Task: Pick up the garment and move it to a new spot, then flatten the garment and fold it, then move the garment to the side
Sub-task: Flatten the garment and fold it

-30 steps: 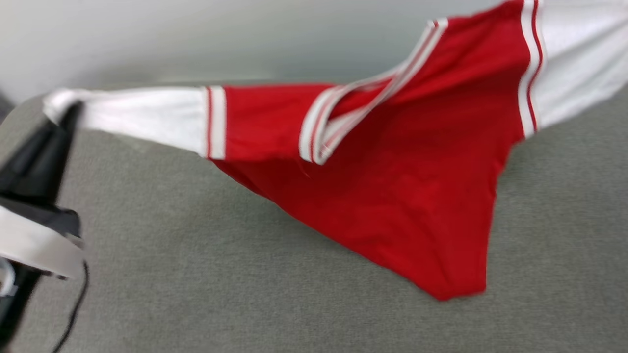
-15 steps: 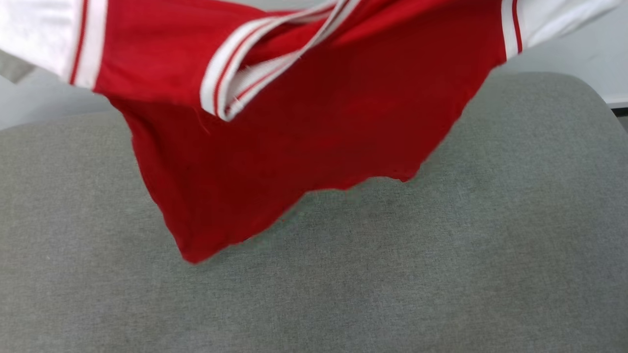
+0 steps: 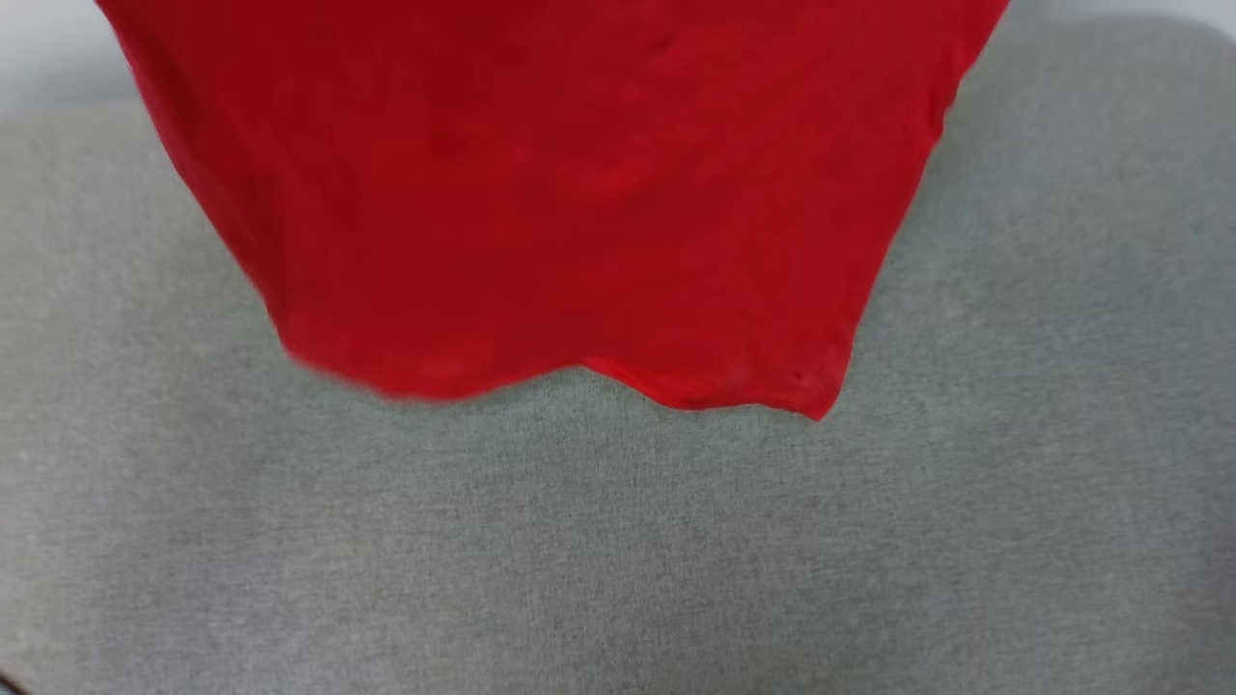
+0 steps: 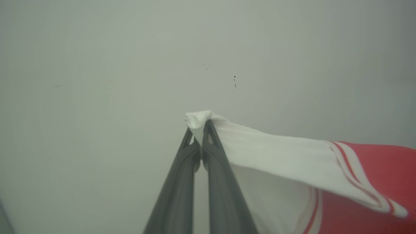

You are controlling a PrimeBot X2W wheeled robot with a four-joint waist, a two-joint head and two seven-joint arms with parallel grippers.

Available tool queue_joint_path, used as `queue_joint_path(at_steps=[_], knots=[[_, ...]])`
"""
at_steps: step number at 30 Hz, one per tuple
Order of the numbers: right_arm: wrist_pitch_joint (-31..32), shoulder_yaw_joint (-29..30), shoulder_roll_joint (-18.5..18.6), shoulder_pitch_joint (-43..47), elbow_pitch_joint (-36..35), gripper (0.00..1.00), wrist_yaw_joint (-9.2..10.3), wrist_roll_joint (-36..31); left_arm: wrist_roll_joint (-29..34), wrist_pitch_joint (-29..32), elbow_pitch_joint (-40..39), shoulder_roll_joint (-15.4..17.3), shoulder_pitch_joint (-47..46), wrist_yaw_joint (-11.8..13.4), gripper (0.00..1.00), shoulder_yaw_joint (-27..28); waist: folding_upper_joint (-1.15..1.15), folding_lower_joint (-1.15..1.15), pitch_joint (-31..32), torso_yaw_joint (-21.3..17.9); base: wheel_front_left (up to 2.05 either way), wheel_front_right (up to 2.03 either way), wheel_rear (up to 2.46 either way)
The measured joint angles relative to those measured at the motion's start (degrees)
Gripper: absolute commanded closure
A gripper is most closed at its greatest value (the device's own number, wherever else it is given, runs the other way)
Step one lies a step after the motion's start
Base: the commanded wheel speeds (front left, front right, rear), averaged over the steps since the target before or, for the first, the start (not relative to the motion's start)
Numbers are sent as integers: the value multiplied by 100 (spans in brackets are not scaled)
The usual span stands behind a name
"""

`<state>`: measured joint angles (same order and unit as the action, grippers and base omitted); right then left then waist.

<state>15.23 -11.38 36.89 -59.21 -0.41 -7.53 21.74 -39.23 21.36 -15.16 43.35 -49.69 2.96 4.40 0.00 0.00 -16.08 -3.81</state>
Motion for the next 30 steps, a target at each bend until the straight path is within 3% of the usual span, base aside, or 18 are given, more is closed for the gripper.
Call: queue_joint_path(at_steps=[8, 18, 23, 30], knots=[[-415, -256, -11, -1474, 821, 100, -1, -296, 270, -408, 1553, -330, -2164, -232, 100, -650, 0, 1, -998, 62, 0, 0, 0], [-933, -522, -158, -3632, 2354, 100, -1, -998, 388, -1464, 3407, -1149, -4354, -333, 100, -892, 0, 2, -2074, 287, 0, 0, 0], [-1448, -437, -412, -3854, 2911, 100, 0, -1374, 417, -2040, 4017, -1454, -4502, -550, 100, -1057, 0, 2, -2396, 565, 0, 0, 0], [-1925, -672, -620, -2736, 3454, 100, 0, -1380, 431, -2643, 4623, -1847, -3352, -803, 100, -1426, 0, 2, -2347, 822, 0, 0, 0]])
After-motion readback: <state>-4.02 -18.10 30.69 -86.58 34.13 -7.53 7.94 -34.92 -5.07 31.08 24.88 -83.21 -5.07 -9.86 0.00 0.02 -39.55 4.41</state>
